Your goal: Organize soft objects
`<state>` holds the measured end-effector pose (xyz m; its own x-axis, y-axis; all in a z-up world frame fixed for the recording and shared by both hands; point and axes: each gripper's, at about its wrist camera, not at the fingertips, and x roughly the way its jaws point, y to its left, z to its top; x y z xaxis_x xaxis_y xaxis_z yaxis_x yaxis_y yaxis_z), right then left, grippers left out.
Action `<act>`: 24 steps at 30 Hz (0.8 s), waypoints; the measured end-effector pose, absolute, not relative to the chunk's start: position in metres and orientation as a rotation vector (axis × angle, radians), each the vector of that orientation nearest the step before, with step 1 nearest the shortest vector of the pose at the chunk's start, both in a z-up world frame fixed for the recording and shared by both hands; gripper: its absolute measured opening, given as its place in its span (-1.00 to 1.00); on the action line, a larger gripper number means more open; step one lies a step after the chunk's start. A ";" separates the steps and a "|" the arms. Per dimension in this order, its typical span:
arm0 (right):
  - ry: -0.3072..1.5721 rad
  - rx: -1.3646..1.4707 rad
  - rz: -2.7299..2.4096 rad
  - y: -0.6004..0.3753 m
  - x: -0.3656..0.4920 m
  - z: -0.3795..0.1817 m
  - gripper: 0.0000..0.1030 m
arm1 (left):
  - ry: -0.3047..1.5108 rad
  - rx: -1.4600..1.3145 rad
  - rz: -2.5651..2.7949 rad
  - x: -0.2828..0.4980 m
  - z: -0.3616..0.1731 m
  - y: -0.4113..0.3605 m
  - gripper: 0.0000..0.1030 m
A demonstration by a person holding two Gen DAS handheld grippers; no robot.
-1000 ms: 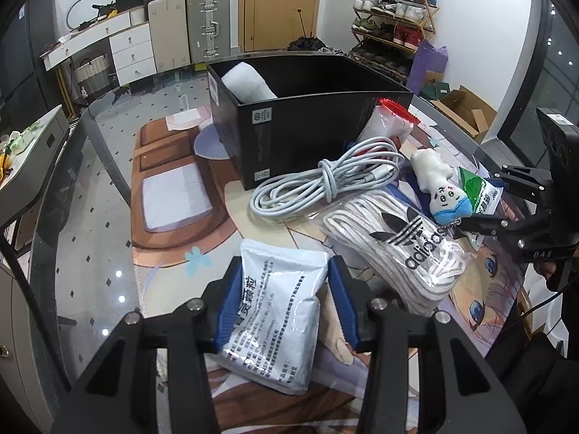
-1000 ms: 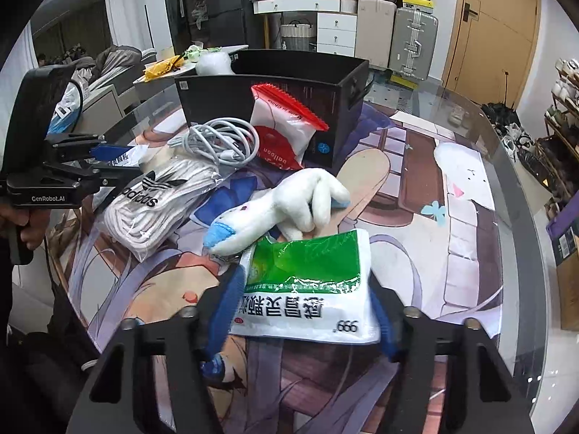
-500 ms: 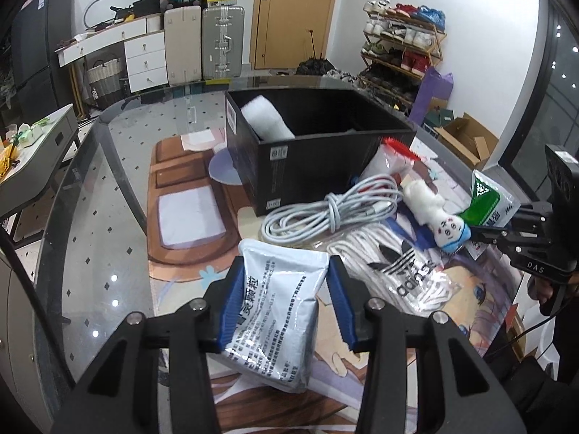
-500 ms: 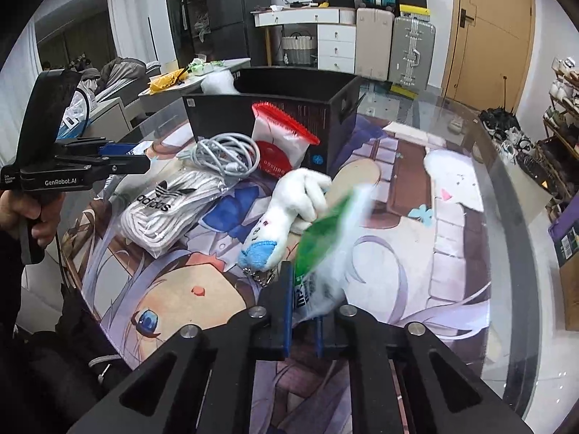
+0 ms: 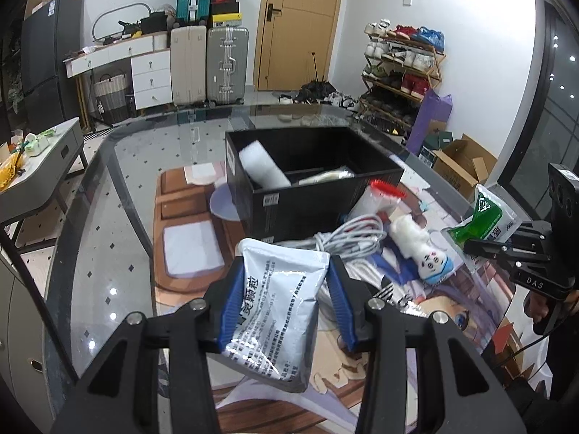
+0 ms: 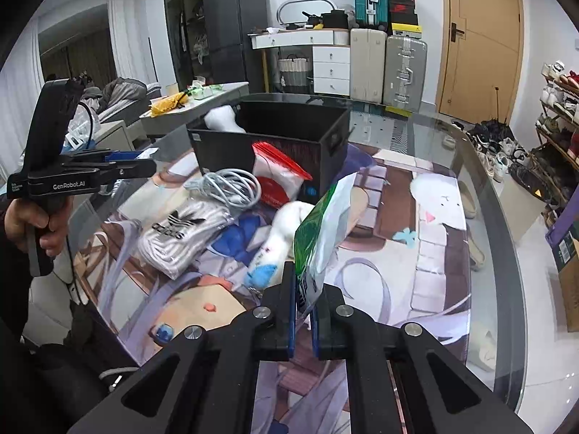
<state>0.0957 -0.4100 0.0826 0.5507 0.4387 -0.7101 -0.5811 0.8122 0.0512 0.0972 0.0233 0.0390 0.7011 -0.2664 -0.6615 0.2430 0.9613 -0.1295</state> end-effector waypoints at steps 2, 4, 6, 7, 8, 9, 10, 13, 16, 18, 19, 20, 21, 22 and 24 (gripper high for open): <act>0.775 -0.194 0.616 -0.407 0.097 0.086 -0.88 | 0.730 -0.037 -0.283 0.098 0.044 0.022 -0.16; 0.771 -0.193 0.618 -0.405 0.098 0.090 -0.88 | 0.720 -0.040 -0.281 0.099 0.048 0.020 -0.16; 0.765 -0.187 0.621 -0.403 0.100 0.094 -0.88 | 0.706 -0.042 -0.280 0.100 0.052 0.019 -0.16; 0.763 -0.187 0.622 -0.402 0.101 0.096 -0.88 | 0.701 -0.044 -0.281 0.101 0.054 0.019 -0.16; 0.757 -0.183 0.625 -0.401 0.102 0.099 -0.88 | 0.694 -0.048 -0.281 0.101 0.057 0.018 -0.16; 0.755 -0.179 0.628 -0.400 0.103 0.101 -0.88 | 0.688 -0.052 -0.281 0.102 0.059 0.018 -0.16; 0.749 -0.175 0.630 -0.399 0.104 0.104 -0.88 | 0.683 -0.055 -0.281 0.102 0.060 0.018 -0.16; 0.740 -0.165 0.636 -0.394 0.109 0.112 -0.88 | 0.664 -0.067 -0.278 0.105 0.066 0.017 -0.16; 0.732 -0.153 0.639 -0.389 0.115 0.120 -0.89 | 0.651 -0.080 -0.281 0.109 0.070 0.015 -0.15; 0.726 -0.143 0.645 -0.385 0.120 0.124 -0.89 | 0.640 -0.076 -0.281 0.112 0.073 0.012 -0.15; 0.722 -0.143 0.650 -0.383 0.122 0.126 -0.89 | 0.636 -0.073 -0.282 0.114 0.075 0.011 -0.16; 0.715 -0.141 0.657 -0.380 0.124 0.129 -0.89 | 0.628 -0.073 -0.283 0.116 0.077 0.009 -0.15; 0.710 -0.140 0.663 -0.377 0.126 0.131 -0.89 | 0.624 -0.073 -0.285 0.118 0.079 0.007 -0.15; 0.709 -0.140 0.667 -0.374 0.128 0.133 -0.89 | 0.619 -0.072 -0.284 0.120 0.080 0.005 -0.15; 0.704 -0.141 0.673 -0.369 0.133 0.136 -0.89 | 0.611 -0.072 -0.282 0.126 0.084 0.002 -0.16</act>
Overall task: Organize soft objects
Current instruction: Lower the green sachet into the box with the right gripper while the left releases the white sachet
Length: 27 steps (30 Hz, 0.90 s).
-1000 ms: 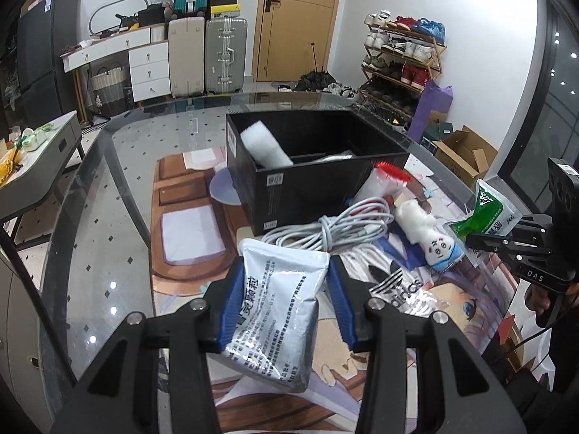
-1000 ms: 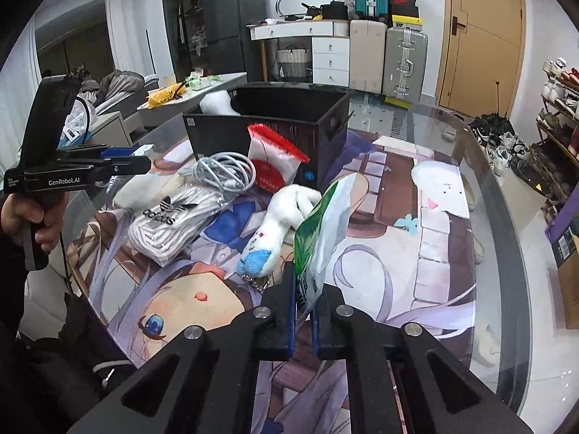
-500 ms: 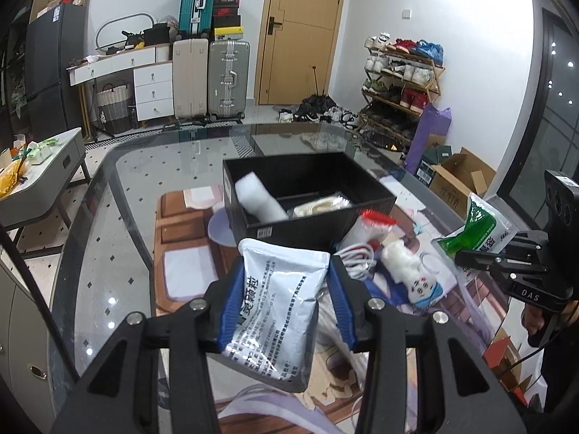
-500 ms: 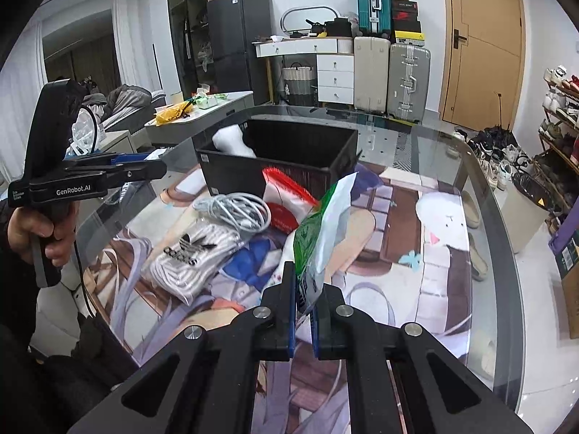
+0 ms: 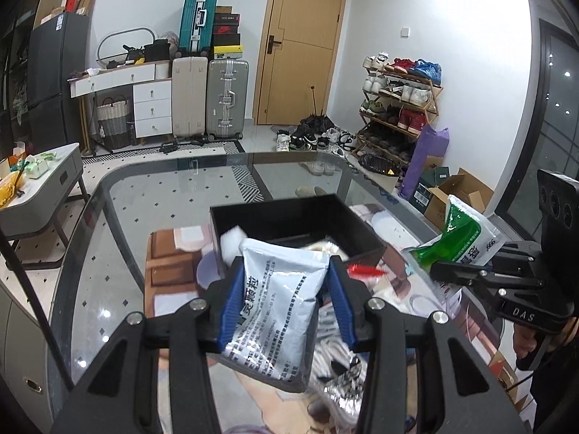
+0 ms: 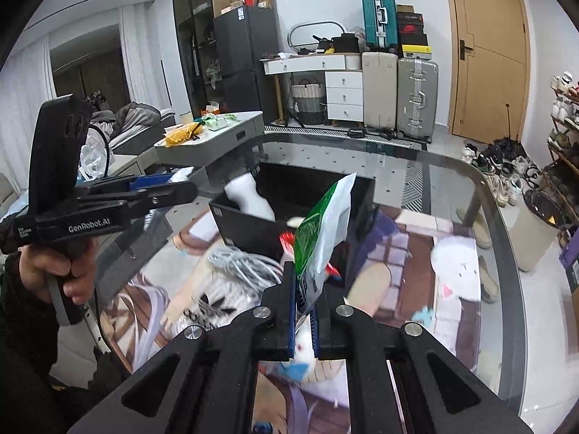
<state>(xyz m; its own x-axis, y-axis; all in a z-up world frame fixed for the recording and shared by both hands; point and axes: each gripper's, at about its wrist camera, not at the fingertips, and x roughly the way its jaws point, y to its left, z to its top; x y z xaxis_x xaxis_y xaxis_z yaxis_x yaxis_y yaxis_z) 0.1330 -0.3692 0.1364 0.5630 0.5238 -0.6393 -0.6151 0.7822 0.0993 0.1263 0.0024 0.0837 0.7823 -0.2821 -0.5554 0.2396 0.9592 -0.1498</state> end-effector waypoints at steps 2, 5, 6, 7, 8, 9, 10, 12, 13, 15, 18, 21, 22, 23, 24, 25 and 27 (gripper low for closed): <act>0.701 -0.142 0.685 -0.364 0.137 0.139 -0.89 | 0.603 -0.074 -0.282 0.131 0.087 0.000 -0.15; 0.706 -0.143 0.690 -0.357 0.146 0.140 -0.89 | 0.598 -0.073 -0.286 0.141 0.090 -0.004 -0.16; 0.705 -0.143 0.694 -0.354 0.149 0.140 -0.89 | 0.596 -0.072 -0.288 0.143 0.090 -0.006 -0.15; 0.706 -0.143 0.699 -0.352 0.153 0.140 -0.89 | 0.595 -0.072 -0.289 0.146 0.091 -0.007 -0.15; 0.706 -0.143 0.704 -0.349 0.156 0.141 -0.89 | 0.594 -0.073 -0.290 0.150 0.091 -0.008 -0.15; 0.707 -0.143 0.707 -0.347 0.159 0.141 -0.89 | 0.594 -0.074 -0.290 0.154 0.092 -0.009 -0.15; 0.706 -0.146 0.708 -0.345 0.162 0.142 -0.89 | 0.594 -0.076 -0.289 0.158 0.092 -0.010 -0.15; 0.705 -0.151 0.714 -0.339 0.169 0.144 -0.89 | 0.592 -0.075 -0.289 0.166 0.093 -0.013 -0.15; 0.705 -0.150 0.717 -0.337 0.173 0.145 -0.89 | 0.592 -0.074 -0.287 0.169 0.093 -0.014 -0.15; 0.709 -0.148 0.720 -0.335 0.181 0.145 -0.89 | 0.592 -0.073 -0.284 0.177 0.094 -0.015 -0.15; 0.715 -0.141 0.724 -0.331 0.195 0.145 -0.89 | 0.595 -0.075 -0.273 0.189 0.093 -0.015 -0.15; 0.722 -0.139 0.723 -0.327 0.206 0.144 -0.89 | 0.598 -0.078 -0.261 0.200 0.092 -0.014 -0.15; 0.724 -0.140 0.723 -0.325 0.209 0.143 -0.89 | 0.600 -0.080 -0.258 0.203 0.091 -0.013 -0.15; 0.729 -0.139 0.725 -0.324 0.212 0.142 -0.89 | 0.604 -0.082 -0.255 0.207 0.090 -0.013 -0.15; 0.734 -0.141 0.725 -0.322 0.216 0.141 -0.89 | 0.606 -0.081 -0.251 0.210 0.088 -0.013 -0.15; 0.739 -0.144 0.725 -0.320 0.219 0.139 -0.89 | 0.607 -0.081 -0.249 0.212 0.088 -0.013 -0.15; 0.749 -0.148 0.727 -0.315 0.226 0.137 -0.89 | 0.614 -0.078 -0.245 0.218 0.084 -0.014 -0.15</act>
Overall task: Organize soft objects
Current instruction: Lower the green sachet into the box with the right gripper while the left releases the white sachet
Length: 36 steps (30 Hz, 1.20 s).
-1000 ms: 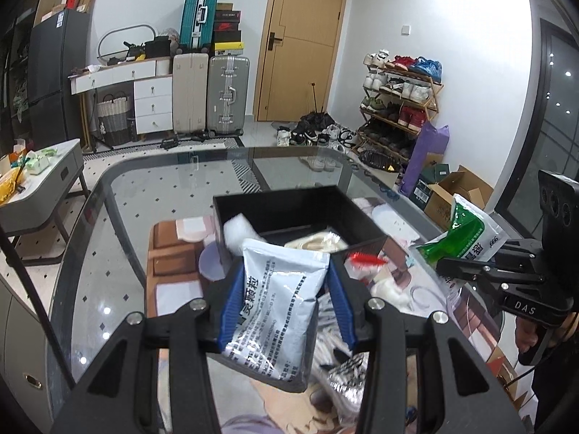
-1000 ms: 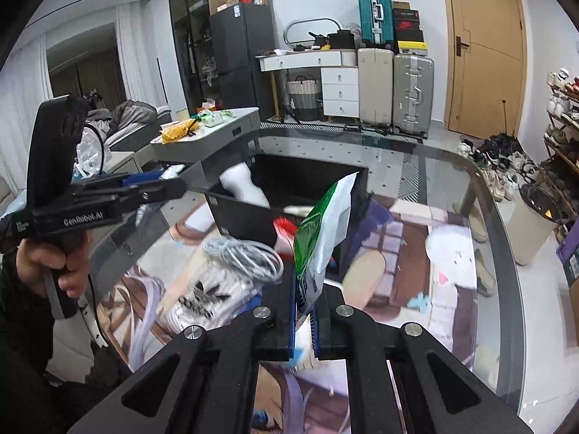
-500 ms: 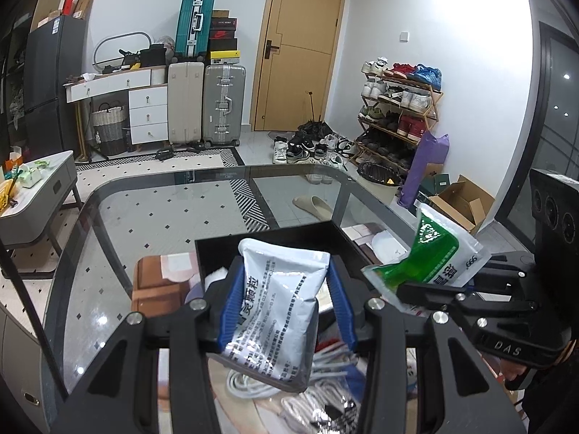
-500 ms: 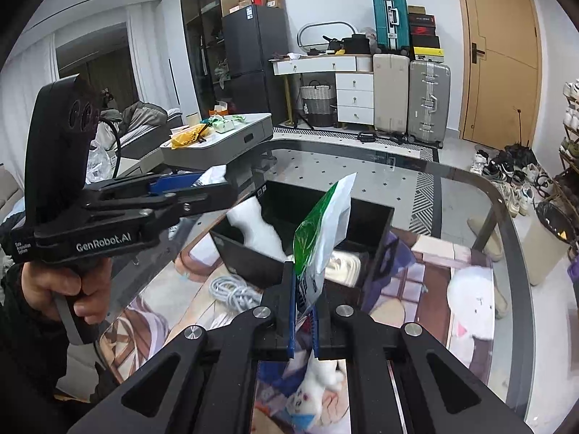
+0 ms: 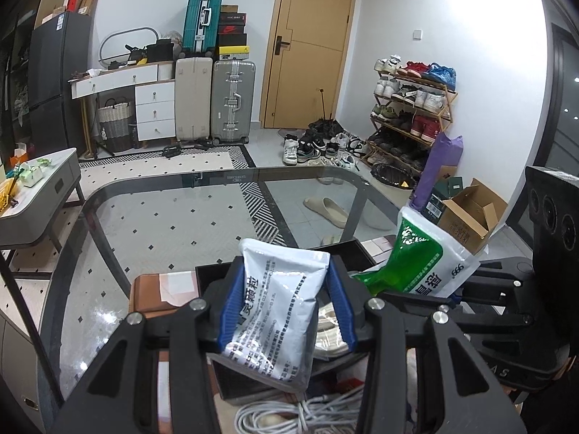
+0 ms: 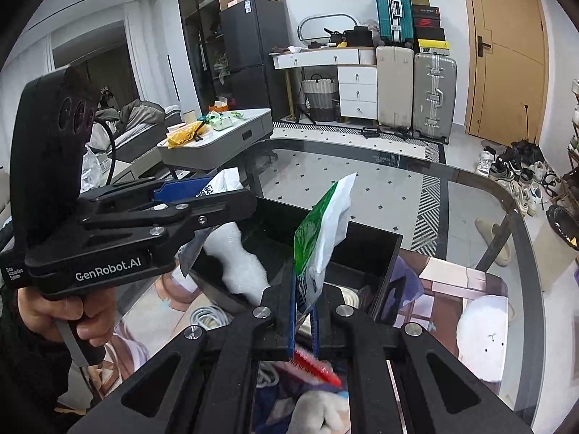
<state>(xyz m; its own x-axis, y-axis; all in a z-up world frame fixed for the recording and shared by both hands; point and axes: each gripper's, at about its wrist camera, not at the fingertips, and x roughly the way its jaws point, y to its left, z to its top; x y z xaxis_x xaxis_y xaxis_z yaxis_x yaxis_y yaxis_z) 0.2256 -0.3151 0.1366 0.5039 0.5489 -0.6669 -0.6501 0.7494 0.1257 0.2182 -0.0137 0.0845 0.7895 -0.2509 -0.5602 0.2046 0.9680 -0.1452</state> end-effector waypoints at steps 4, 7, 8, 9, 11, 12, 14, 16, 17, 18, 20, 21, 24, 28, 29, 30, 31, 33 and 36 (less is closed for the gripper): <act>0.773 -0.165 0.722 -0.309 0.236 0.128 -0.89 | 0.615 -0.065 -0.231 0.226 0.080 -0.017 -0.15; 0.790 -0.177 0.719 -0.304 0.243 0.121 -0.89 | 0.622 -0.055 -0.226 0.232 0.076 -0.019 -0.15; 0.794 -0.182 0.717 -0.304 0.245 0.119 -0.89 | 0.626 -0.050 -0.221 0.234 0.074 -0.020 -0.15; 0.798 -0.190 0.714 -0.302 0.248 0.117 -0.89 | 0.628 -0.046 -0.219 0.236 0.073 -0.021 -0.15; 0.802 -0.203 0.710 -0.299 0.251 0.115 -0.89 | 0.633 -0.035 -0.213 0.239 0.070 -0.022 -0.15; 0.806 -0.213 0.709 -0.297 0.252 0.113 -0.89 | 0.634 -0.030 -0.210 0.240 0.068 -0.023 -0.15; 0.813 -0.224 0.710 -0.294 0.254 0.110 -0.89 | 0.639 -0.027 -0.209 0.243 0.066 -0.025 -0.15; 0.818 -0.233 0.705 -0.292 0.256 0.107 -0.89 | 0.640 -0.019 -0.203 0.243 0.064 -0.026 -0.15; 0.821 -0.239 0.701 -0.291 0.257 0.105 -0.89 | 0.640 -0.013 -0.202 0.244 0.063 -0.027 -0.15; 0.821 -0.246 0.696 -0.292 0.257 0.104 -0.89 | 0.640 -0.007 -0.203 0.244 0.063 -0.028 -0.15; 0.827 -0.259 0.693 -0.291 0.259 0.101 -0.89 | 0.644 0.002 -0.202 0.245 0.061 -0.030 -0.15; 0.830 -0.261 0.692 -0.290 0.258 0.099 -0.89 | 0.646 0.003 -0.203 0.246 0.060 -0.030 -0.15; 0.843 -0.273 0.691 -0.289 0.261 0.095 -0.89 | 0.655 0.003 -0.203 0.248 0.055 -0.030 -0.15; 0.850 -0.304 0.706 -0.285 0.258 0.089 -0.88 | 0.667 0.018 -0.197 0.253 0.049 -0.035 -0.15; 0.846 -0.308 0.701 -0.285 0.258 0.089 -0.88 | 0.670 0.020 -0.196 0.254 0.048 -0.035 -0.14; 0.847 -0.313 0.699 -0.285 0.259 0.089 -0.86 | 0.674 0.025 -0.199 0.254 0.048 -0.036 -0.09; 0.839 -0.318 0.695 -0.284 0.258 0.090 -0.80 | 0.673 0.030 -0.200 0.254 0.047 -0.036 -0.07; 0.822 -0.325 0.690 -0.284 0.255 0.092 -0.66 | 0.672 0.030 -0.203 0.252 0.048 -0.038 0.09; 0.792 -0.347 0.681 -0.286 0.248 0.097 -0.16 | 0.679 0.034 -0.197 0.250 0.049 -0.040 0.28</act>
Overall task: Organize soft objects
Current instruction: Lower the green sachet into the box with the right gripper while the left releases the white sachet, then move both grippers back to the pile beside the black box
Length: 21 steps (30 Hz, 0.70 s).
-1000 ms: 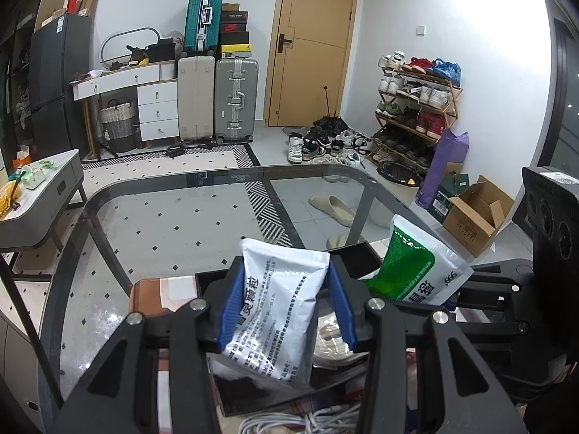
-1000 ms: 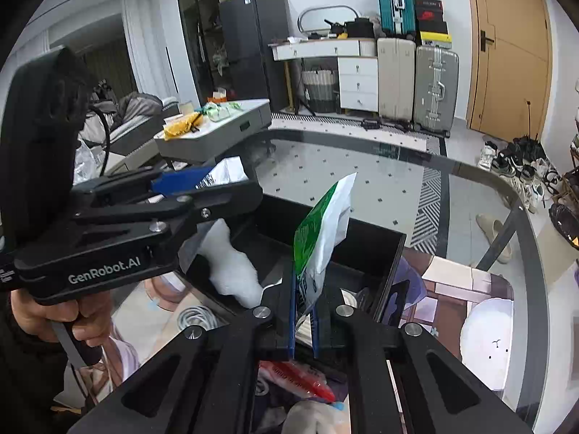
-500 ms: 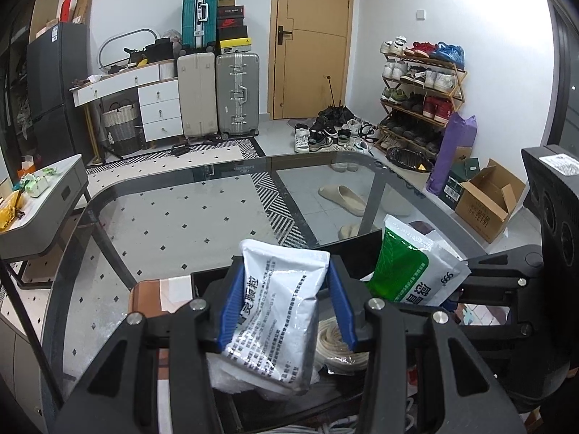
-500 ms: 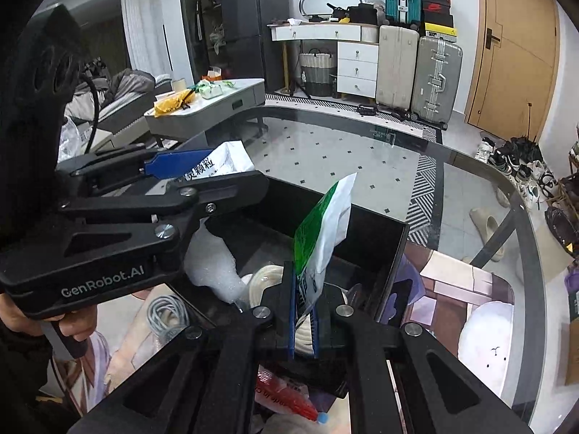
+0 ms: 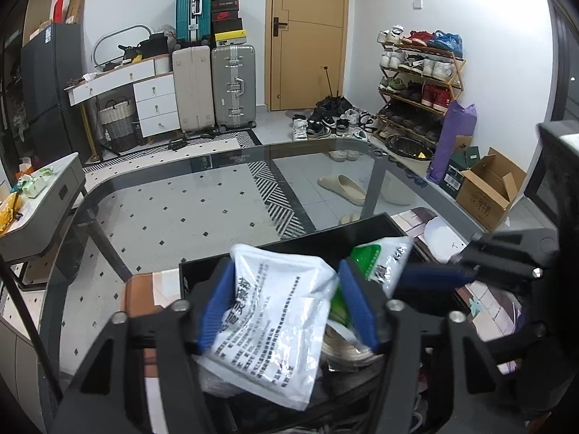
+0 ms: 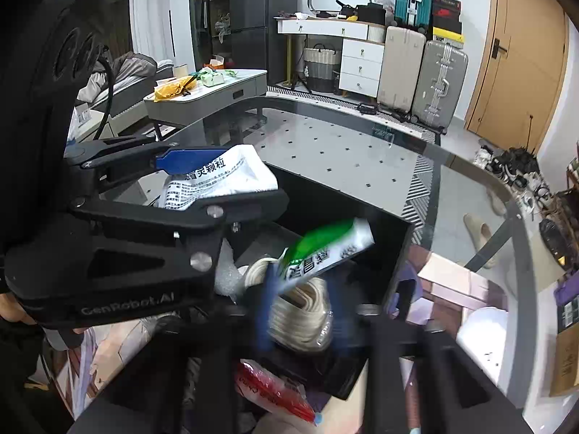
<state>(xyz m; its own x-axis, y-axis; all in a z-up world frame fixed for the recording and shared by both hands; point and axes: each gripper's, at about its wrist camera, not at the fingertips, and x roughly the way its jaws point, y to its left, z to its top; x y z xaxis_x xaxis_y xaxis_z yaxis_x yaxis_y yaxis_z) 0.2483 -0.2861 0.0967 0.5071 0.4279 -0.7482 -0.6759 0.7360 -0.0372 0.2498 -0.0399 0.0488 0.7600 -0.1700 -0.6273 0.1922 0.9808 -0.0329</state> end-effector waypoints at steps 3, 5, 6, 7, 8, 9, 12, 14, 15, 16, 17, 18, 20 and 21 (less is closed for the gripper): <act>0.749 -0.370 0.656 -0.292 0.241 0.105 0.10 | 0.681 0.035 -0.205 0.245 0.052 -0.040 0.50; 0.722 -0.364 0.646 -0.298 0.235 0.110 0.40 | 0.674 0.019 -0.193 0.239 0.057 -0.036 0.83; 0.710 -0.360 0.646 -0.300 0.233 0.112 0.59 | 0.663 0.011 -0.185 0.236 0.060 -0.034 0.95; 0.699 -0.356 0.641 -0.303 0.231 0.114 0.66 | 0.655 0.003 -0.181 0.232 0.062 -0.033 0.97; 0.695 -0.350 0.636 -0.306 0.229 0.115 0.66 | 0.650 -0.007 -0.177 0.229 0.065 -0.030 1.00; 0.698 -0.345 0.635 -0.308 0.227 0.116 0.68 | 0.648 -0.015 -0.174 0.226 0.066 -0.027 1.00; 0.700 -0.314 0.635 -0.319 0.222 0.117 0.89 | 0.653 -0.024 -0.178 0.217 0.068 -0.023 1.00; 0.692 -0.290 0.635 -0.326 0.216 0.119 0.97 | 0.657 -0.016 -0.175 0.212 0.068 -0.021 1.00; 0.694 -0.285 0.630 -0.328 0.214 0.119 0.99 | 0.657 -0.012 -0.168 0.209 0.068 -0.020 1.00; 0.700 -0.282 0.624 -0.330 0.212 0.118 0.99 | 0.657 -0.008 -0.164 0.205 0.068 -0.021 1.00; 0.705 -0.284 0.620 -0.332 0.211 0.117 0.99 | 0.660 -0.005 -0.161 0.202 0.068 -0.019 1.00; 0.709 -0.287 0.610 -0.334 0.209 0.116 0.99 | 0.660 -0.005 -0.162 0.198 0.068 -0.019 1.00; 0.712 -0.285 0.608 -0.337 0.203 0.114 0.99 | 0.657 -0.006 -0.163 0.191 0.068 -0.017 1.00; 0.715 -0.282 0.608 -0.339 0.199 0.113 0.99 | 0.659 -0.005 -0.158 0.187 0.068 -0.017 1.00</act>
